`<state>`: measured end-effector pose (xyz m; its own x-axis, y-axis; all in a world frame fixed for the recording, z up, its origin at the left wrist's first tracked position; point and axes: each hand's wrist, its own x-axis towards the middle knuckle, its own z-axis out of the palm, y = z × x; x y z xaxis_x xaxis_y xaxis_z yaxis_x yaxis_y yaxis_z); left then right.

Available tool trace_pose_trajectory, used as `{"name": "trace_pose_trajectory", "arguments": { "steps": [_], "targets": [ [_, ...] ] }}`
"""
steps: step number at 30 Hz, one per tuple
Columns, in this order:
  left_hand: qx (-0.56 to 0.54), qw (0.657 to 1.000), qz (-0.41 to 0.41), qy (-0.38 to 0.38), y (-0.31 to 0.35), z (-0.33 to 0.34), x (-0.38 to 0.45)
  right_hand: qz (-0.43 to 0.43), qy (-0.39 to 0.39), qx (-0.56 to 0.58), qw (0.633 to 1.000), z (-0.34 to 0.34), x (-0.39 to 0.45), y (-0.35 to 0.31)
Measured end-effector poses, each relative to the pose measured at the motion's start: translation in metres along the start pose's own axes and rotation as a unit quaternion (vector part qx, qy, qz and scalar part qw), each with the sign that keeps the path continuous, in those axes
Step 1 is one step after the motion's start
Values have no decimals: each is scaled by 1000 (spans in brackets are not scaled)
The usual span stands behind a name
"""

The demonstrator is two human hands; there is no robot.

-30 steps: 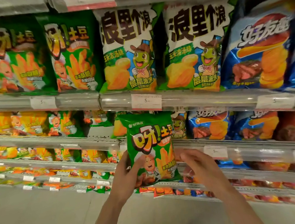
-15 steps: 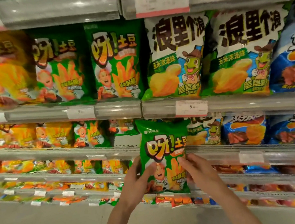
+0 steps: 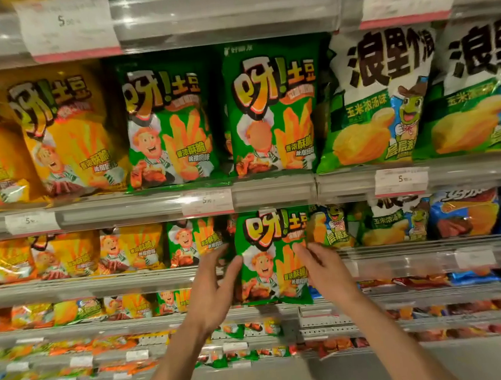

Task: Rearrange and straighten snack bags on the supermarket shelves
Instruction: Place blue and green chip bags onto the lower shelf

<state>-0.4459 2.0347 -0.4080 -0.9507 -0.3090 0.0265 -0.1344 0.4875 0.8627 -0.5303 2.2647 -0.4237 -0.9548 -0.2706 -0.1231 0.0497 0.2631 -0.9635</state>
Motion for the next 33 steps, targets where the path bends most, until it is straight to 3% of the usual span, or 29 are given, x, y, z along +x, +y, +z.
{"name": "trace_pose_trajectory", "arguments": {
  "steps": [3, 6, 15, 20, 26, 33],
  "targets": [
    [130, 988, 58, 53, -18, -14, 19, -4, 30, -6, 1000, 10, 16, -8],
    [203, 975, 75, 50, -30, -17, 32, -34, 67, 1, 997, 20, 26, -15],
    [139, 988, 64, 25, -39, -18, 35, -55, 145, 0, 988, 40, 56, -15],
    [154, 986, 60, 32, -41, -16, 34, -49, 138, -22, 989, 45, 61, -20],
    [225, 969, 73, 76, -44, -4, 39, 1, 9, -52, 999, 43, 35, 0],
    [191, 976, 70, 81, -42, -4, 41, -23, 47, -140, 989, 42, 42, -11]
  ]
}}
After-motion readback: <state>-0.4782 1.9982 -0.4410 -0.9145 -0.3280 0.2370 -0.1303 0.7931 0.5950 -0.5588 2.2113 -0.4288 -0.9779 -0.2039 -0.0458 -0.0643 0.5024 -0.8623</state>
